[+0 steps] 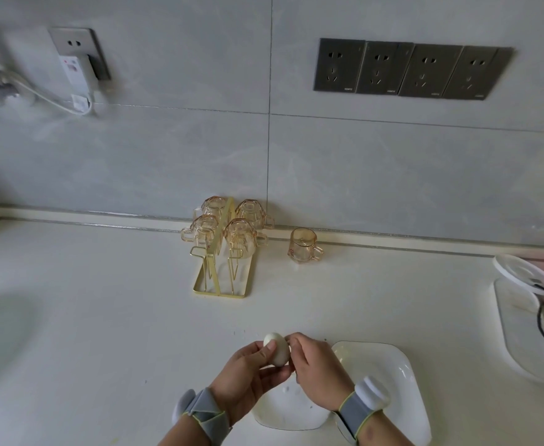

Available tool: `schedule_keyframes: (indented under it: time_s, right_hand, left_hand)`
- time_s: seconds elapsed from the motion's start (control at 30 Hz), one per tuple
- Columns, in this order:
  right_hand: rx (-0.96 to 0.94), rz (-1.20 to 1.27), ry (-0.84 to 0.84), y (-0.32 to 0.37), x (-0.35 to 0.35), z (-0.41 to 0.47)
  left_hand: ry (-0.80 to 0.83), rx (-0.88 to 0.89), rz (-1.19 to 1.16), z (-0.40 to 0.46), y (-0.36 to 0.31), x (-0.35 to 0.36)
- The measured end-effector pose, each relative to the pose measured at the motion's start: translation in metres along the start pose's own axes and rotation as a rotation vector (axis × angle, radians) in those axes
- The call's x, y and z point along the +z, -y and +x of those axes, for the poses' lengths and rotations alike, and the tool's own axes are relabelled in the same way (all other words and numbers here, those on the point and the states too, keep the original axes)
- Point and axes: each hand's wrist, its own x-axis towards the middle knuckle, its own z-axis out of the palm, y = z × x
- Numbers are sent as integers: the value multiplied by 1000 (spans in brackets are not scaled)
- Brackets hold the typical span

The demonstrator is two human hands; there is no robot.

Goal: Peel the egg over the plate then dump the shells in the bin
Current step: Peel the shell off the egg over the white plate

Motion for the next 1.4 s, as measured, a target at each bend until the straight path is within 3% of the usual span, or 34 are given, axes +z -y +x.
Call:
schedule_keyframes:
  time_s: [0.33,0.5,0.97,1.4]
  right_hand:
    - [18,36,-74,-6,-1,2]
    - [-23,133,-29,1,0,-1]
    - [-75,-98,-57,-1,5,-1]
    - [-19,-76,-32,1,2,0]
  left_hand:
    - [-16,-4,-21,1,-1,0]
    - [5,-1,2,0,-1,3]
    - [-18,-9,48,0,2,2]
    - [0,-31,46,-2,0,-1]
